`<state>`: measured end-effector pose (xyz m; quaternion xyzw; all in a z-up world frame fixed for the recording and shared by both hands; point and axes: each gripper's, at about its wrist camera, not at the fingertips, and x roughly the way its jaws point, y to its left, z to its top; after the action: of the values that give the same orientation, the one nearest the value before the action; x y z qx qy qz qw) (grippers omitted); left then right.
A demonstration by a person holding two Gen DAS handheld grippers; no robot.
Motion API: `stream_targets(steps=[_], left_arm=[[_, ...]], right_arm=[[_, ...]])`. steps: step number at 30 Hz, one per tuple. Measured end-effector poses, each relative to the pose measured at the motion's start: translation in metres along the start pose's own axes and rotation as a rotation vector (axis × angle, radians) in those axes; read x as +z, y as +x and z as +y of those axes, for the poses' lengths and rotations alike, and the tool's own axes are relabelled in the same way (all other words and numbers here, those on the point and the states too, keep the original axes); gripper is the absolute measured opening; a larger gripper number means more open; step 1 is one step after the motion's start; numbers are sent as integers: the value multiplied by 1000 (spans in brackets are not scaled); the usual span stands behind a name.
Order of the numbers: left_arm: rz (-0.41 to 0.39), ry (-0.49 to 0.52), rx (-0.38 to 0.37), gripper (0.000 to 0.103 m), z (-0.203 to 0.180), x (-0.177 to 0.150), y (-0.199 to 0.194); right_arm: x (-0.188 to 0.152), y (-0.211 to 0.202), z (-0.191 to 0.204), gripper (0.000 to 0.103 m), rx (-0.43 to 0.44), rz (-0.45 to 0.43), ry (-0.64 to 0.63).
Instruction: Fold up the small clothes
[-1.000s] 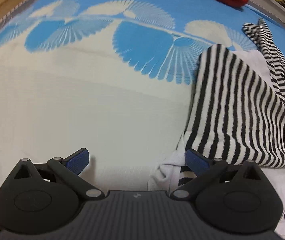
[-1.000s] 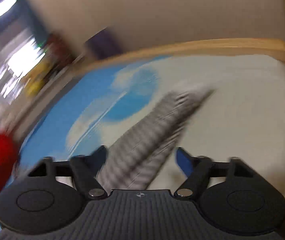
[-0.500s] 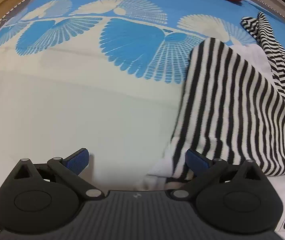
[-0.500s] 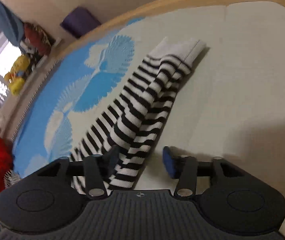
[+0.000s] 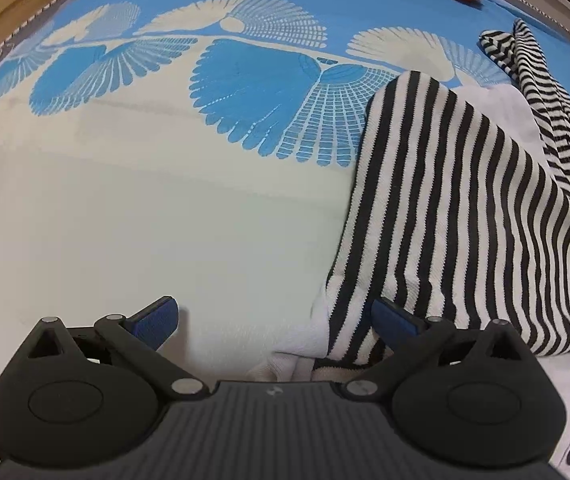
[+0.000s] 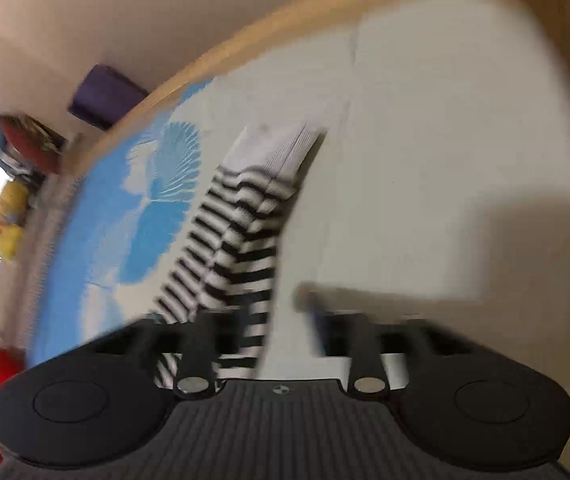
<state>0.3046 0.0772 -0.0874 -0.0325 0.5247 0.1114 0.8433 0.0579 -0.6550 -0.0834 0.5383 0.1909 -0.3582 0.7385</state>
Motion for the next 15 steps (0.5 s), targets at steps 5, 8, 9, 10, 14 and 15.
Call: stream_targets(steps=[5, 8, 9, 10, 14, 15], left_arm=[[4, -13, -1, 103, 2, 3, 5], [12, -25, -7, 103, 3, 5, 6], [11, -23, -7, 103, 2, 6, 6], [10, -19, -6, 103, 2, 6, 6], [10, -23, -7, 103, 0, 5, 6], [9, -22, -8, 103, 0, 5, 5]], right_arm=[[-13, 33, 30, 24, 44, -19, -190], [-19, 29, 46, 2, -41, -27, -239], [-19, 21, 51, 2, -90, -38, -240], [-18, 10, 54, 2, -131, -30, -232], [-17, -7, 40, 9, -123, -72, -175], [-13, -2, 35, 32, -121, -86, -150]])
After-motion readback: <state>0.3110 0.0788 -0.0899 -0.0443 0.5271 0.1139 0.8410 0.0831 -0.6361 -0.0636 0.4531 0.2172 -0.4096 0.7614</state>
